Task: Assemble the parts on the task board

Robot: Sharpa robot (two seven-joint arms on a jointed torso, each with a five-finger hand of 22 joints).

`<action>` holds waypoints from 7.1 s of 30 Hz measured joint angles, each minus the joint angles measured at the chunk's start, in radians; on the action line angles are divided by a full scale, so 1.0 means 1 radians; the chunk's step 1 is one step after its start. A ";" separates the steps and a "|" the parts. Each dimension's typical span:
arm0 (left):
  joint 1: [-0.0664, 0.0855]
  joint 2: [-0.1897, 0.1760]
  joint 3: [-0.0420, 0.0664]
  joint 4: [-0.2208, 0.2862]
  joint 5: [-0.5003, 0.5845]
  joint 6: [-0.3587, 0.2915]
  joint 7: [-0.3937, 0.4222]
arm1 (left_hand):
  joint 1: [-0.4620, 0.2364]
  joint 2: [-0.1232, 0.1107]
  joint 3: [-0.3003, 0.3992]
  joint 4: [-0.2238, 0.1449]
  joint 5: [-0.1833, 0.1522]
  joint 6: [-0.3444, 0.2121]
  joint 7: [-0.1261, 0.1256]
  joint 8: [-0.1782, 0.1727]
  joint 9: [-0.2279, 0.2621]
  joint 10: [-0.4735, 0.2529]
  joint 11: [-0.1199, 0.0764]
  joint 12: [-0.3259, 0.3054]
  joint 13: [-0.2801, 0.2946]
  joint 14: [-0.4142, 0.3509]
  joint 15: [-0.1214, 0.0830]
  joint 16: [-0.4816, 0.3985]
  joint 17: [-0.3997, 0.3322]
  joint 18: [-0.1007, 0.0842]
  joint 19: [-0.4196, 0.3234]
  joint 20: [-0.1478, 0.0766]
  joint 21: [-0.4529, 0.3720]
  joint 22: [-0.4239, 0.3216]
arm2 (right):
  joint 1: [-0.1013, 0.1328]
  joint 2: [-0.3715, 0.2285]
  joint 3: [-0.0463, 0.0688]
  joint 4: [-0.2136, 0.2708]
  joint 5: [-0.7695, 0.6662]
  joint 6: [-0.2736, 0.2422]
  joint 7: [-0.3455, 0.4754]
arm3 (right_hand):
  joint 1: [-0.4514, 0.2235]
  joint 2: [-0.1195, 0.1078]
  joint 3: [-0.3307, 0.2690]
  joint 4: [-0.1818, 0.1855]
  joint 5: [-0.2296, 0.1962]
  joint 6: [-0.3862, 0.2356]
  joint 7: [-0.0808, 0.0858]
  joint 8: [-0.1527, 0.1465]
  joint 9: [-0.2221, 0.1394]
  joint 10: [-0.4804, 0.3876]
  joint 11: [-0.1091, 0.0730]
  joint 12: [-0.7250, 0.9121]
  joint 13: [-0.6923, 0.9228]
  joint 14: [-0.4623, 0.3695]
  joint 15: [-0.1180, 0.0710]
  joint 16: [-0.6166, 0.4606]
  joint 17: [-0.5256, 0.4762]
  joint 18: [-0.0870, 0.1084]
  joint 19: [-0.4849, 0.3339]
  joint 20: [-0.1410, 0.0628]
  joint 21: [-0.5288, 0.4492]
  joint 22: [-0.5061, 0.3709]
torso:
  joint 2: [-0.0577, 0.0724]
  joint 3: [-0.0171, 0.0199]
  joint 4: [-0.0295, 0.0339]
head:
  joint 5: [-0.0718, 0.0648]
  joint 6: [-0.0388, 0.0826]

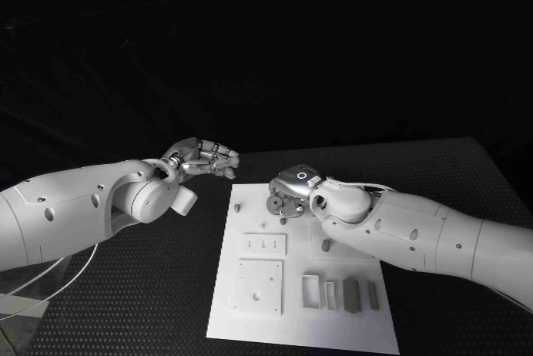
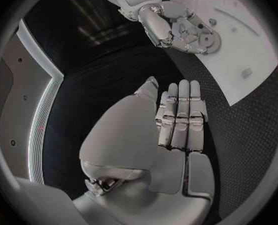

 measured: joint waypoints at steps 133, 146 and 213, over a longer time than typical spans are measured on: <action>-0.015 -0.004 -0.001 -0.062 0.000 0.011 0.009 | 0.000 0.000 0.000 0.000 0.000 0.034 -0.012 0.005 0.004 0.026 -0.010 -0.008 0.017 0.004 0.004 -0.020 0.021 -0.006 0.004 -0.004 -0.008 0.001 | -0.082 -0.344 0.048 -0.059 0.692 -0.014 0.332 | 0.000 -0.058 -0.021 0.006 0.004 -0.075 0.029 -0.052 0.037 -0.176 0.043 0.674 0.194 0.035 0.036 0.308 0.268 -0.047 -0.010 -0.029 0.210 0.000 | -0.029 0.0207 -0.0467 | -0.035 0.004; -0.015 -0.005 -0.001 -0.062 0.000 0.011 0.009 | 0.000 0.000 0.000 0.000 0.000 0.034 -0.012 0.005 0.004 0.026 -0.010 -0.008 0.018 0.004 0.004 -0.020 0.020 -0.006 0.004 -0.004 -0.012 0.001 | -0.088 -0.332 0.050 -0.059 0.694 -0.016 0.332 | -0.007 -0.051 -0.021 0.006 0.004 -0.046 0.019 -0.035 0.048 -0.179 0.039 0.685 0.189 0.044 0.028 0.312 0.274 -0.048 -0.007 -0.032 0.216 0.000 | -0.028 0.0206 -0.0471 | -0.030 0.002; -0.011 0.058 0.001 -0.076 -0.142 0.019 -0.097 | -0.146 0.011 -0.021 0.005 -0.016 0.143 -0.061 0.027 0.022 0.135 -0.062 0.017 0.094 0.097 -0.047 0.016 0.128 -0.006 0.082 -0.053 0.023 0.043 | 0.013 -0.310 0.052 0.061 0.553 -0.007 0.139 | 0.004 0.060 -0.007 -0.004 0.003 0.012 -0.039 0.018 0.092 -0.170 -0.016 0.709 0.130 0.037 -0.024 0.307 0.262 -0.048 -0.020 -0.041 0.229 0.000 | -0.036 0.0168 -0.0526 | -0.026 0.017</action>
